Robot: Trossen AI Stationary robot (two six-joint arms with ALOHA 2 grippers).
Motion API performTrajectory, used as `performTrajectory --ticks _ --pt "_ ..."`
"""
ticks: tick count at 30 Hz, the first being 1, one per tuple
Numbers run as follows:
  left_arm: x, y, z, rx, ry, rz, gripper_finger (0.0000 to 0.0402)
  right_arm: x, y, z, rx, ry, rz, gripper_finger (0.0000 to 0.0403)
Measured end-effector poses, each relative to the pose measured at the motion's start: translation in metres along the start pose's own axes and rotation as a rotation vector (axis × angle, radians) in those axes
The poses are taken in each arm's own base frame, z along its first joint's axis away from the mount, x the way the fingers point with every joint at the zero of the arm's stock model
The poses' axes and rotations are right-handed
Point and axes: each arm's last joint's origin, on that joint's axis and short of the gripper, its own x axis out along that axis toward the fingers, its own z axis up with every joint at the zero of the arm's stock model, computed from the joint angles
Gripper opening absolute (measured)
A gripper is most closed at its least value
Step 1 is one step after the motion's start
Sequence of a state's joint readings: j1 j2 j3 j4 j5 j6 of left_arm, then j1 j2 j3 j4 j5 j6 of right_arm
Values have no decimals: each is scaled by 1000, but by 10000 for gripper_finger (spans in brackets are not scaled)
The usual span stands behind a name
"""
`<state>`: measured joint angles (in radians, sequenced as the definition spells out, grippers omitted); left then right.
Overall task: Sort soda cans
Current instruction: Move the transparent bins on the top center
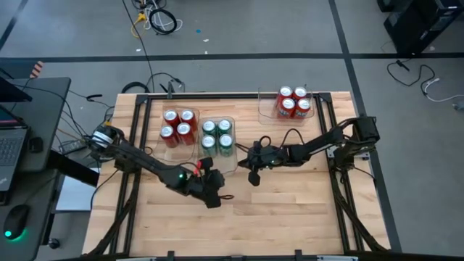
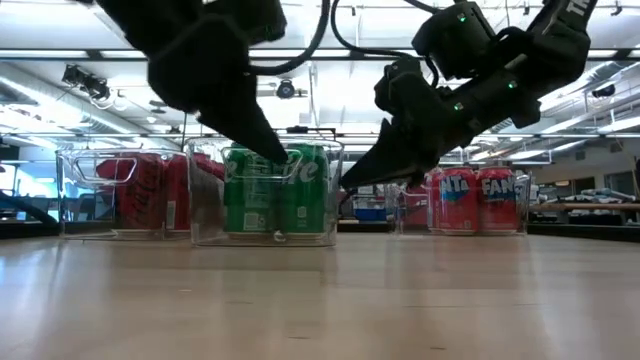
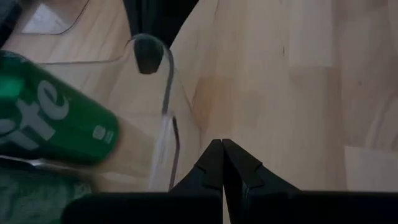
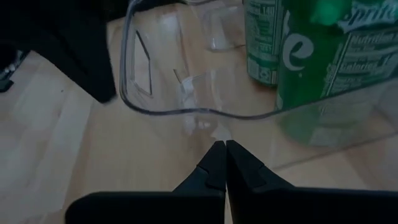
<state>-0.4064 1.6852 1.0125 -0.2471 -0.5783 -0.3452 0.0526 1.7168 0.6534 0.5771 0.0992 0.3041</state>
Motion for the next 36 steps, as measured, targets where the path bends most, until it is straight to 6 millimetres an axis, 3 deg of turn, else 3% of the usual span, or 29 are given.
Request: performTrajectory --ticks 12,18,31,36 --pt "17 13 -10 -27 -39 -18 0 5 -13 18 -40 -34 -2 0" --pt "29 31 -17 -76 -60 50 0 1 -18 28 -53 -58 -12 0" --pt "53 76 -21 -188 -217 138 0 -58 -15 55 -115 16 -101 0" --pt "60 96 -20 -205 -247 168 0 -70 -17 57 -123 32 -190 0"
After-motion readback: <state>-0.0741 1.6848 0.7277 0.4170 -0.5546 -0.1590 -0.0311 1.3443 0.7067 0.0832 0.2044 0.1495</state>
